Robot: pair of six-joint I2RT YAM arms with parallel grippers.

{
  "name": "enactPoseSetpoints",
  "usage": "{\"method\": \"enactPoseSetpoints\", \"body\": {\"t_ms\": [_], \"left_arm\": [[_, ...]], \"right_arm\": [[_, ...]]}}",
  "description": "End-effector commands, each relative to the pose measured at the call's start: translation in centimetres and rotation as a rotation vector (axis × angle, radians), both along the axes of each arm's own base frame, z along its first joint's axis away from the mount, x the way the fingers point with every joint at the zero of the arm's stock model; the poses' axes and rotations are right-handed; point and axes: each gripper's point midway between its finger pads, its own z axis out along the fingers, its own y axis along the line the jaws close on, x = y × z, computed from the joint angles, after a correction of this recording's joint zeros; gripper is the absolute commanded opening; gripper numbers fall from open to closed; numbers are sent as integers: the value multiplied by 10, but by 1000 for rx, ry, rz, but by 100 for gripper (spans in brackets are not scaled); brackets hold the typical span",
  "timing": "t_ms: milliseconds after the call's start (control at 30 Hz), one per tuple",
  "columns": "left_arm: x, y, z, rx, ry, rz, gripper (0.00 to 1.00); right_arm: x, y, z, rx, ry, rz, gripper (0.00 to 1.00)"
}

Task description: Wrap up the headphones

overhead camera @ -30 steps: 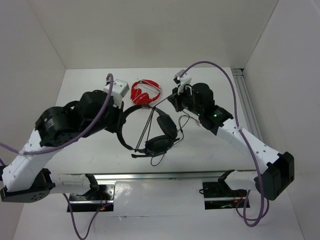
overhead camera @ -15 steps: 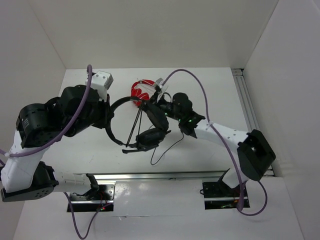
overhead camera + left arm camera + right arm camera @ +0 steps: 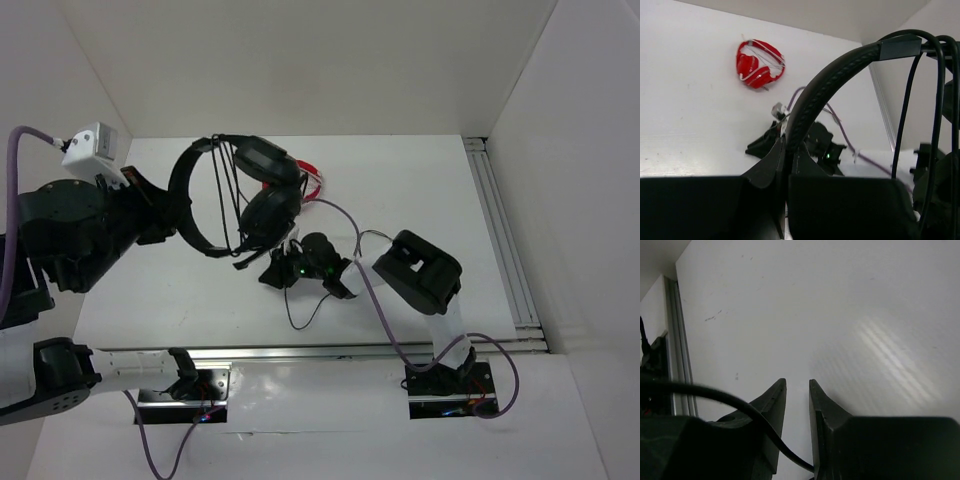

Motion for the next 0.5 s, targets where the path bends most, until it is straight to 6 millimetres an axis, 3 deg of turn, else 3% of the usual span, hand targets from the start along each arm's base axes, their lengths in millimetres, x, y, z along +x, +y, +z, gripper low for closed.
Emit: {"method": "enactPoseSetpoints", "body": {"t_ms": [0, 100, 133, 200, 233, 267, 300, 333, 367, 400, 433, 467], "left_arm": [[26, 9, 18, -94, -46, 185, 0], [45, 38, 16, -34, -39, 365, 0], [51, 43, 16, -18, -34, 393, 0], [67, 47, 15, 37, -28, 406, 0], [83, 57, 10, 55, -5, 459, 0], [92, 47, 5, 43, 24, 397, 0], [103, 48, 6, 45, 20, 388, 0], [115, 65, -1, 39, 45, 443, 0], [129, 61, -12, 29, 92, 413, 0], [139, 67, -17, 32, 107, 423, 0], [151, 84, -27, 29, 134, 473, 0], [160, 87, -37, 25, 161, 473, 0]], "right_arm": [[-15, 23, 25, 113, -61, 37, 33], [-26, 13, 4, 85, -35, 23, 33], [-35, 1, -15, 43, -2, 22, 33], [-44, -10, -13, 28, -16, 15, 34], [-52, -25, -26, -12, 6, -4, 34], [-54, -28, -17, -11, -27, -24, 34], [-64, -33, -22, -46, -28, -21, 34], [-69, -38, -24, -66, -26, -33, 33], [-77, -45, -20, -75, -32, -44, 25], [-89, -49, -25, -120, -43, -50, 5], [-95, -52, -22, -137, -55, -67, 1], [-103, -56, -6, -124, -83, -86, 0]]}}
